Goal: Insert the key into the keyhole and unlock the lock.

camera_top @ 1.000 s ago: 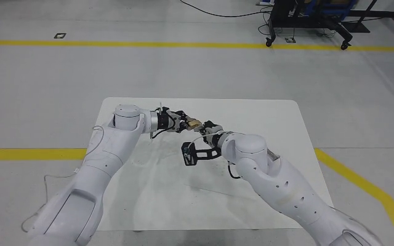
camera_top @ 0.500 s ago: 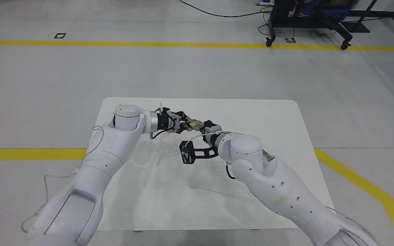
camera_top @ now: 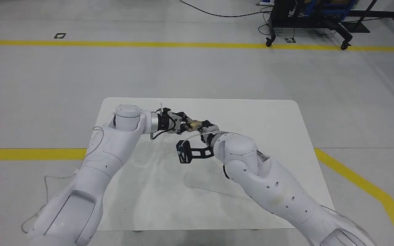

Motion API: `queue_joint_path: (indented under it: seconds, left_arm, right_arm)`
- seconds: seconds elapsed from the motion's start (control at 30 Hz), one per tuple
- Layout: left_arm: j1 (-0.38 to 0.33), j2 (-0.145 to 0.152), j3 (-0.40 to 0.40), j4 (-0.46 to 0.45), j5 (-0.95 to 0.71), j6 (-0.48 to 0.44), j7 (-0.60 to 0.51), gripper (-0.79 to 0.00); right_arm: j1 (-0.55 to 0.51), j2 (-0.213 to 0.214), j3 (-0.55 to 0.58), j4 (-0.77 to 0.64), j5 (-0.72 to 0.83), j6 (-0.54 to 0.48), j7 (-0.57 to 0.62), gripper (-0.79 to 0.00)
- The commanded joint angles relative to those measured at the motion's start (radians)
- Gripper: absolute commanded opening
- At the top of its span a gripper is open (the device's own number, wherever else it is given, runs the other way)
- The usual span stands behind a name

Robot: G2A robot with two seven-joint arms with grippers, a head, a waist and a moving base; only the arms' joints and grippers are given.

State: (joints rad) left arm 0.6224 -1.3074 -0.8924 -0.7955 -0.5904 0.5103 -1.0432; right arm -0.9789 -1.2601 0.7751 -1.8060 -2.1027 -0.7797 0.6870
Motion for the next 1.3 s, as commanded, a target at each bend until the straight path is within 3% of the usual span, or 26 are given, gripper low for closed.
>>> queue_joint_path:
  seconds: [0.0, 0.3, 0.33, 0.37, 0.43, 0.5, 0.93, 0.97, 1.0, 1.03, 1.07, 1.1, 1.17, 1.27]
  left_arm:
    - [0.0, 0.0, 0.0, -0.001, 0.002, 0.003, -0.003, -0.785]
    - [0.001, 0.001, 0.001, -0.003, 0.006, 0.007, -0.01, -0.785]
    - [0.001, 0.001, 0.001, -0.003, 0.007, 0.007, -0.011, -0.785]
    - [0.001, 0.001, 0.001, -0.003, 0.008, 0.008, -0.01, -0.785]
    - [0.001, 0.001, 0.001, -0.003, 0.007, 0.008, -0.009, -0.785]
    - [0.001, 0.001, 0.0, 0.0, 0.007, 0.009, -0.005, -0.785]
    - [0.002, -0.001, -0.006, 0.006, 0.002, 0.012, 0.019, -0.785]
    - [0.002, -0.001, -0.006, 0.007, 0.002, 0.013, 0.02, -0.785]
    - [0.002, -0.001, -0.007, 0.008, 0.0, 0.013, 0.021, -0.785]
    - [0.002, -0.001, -0.009, 0.01, -0.003, 0.013, 0.021, -0.785]
    - [0.002, -0.001, -0.01, 0.011, -0.005, 0.013, 0.022, -0.785]
    - [0.001, -0.001, -0.011, 0.012, -0.006, 0.012, 0.022, -0.785]
    - [0.002, -0.001, -0.012, 0.012, -0.008, 0.007, 0.02, -0.785]
    - [0.004, -0.002, -0.017, 0.003, -0.014, -0.031, 0.01, -0.785]
  right_arm:
    - [0.004, -0.004, -0.001, 0.003, 0.005, 0.001, 0.008, -0.785]
    - [0.017, -0.021, 0.006, 0.026, 0.048, -0.028, 0.033, -0.785]
    - [0.019, -0.022, 0.009, 0.028, 0.054, -0.031, 0.034, -0.539]
    - [0.021, -0.023, 0.011, 0.029, 0.056, -0.034, 0.035, -0.419]
    - [0.02, -0.024, 0.017, 0.025, 0.064, -0.042, 0.03, -0.252]
    - [0.016, -0.024, 0.029, 0.02, 0.075, -0.049, 0.017, -0.175]
    - [-0.058, 0.002, 0.149, -0.053, 0.117, -0.109, -0.088, -0.139]
    - [-0.068, 0.006, 0.167, -0.059, 0.139, -0.118, -0.117, -0.123]
    - [-0.078, 0.01, 0.192, -0.063, 0.169, -0.132, -0.154, -0.052]
    - [-0.088, 0.016, 0.226, -0.064, 0.211, -0.152, -0.204, -0.049]
    - [-0.098, 0.022, 0.261, -0.064, 0.249, -0.178, -0.256, -0.305]
    - [-0.106, 0.03, 0.299, -0.06, 0.278, -0.208, -0.306, -0.437]
    - [-0.131, 0.045, 0.368, -0.043, 0.338, -0.233, -0.403, -0.785]
    - [-0.16, 0.074, 0.414, -0.006, 0.387, -0.233, -0.552, -0.785]
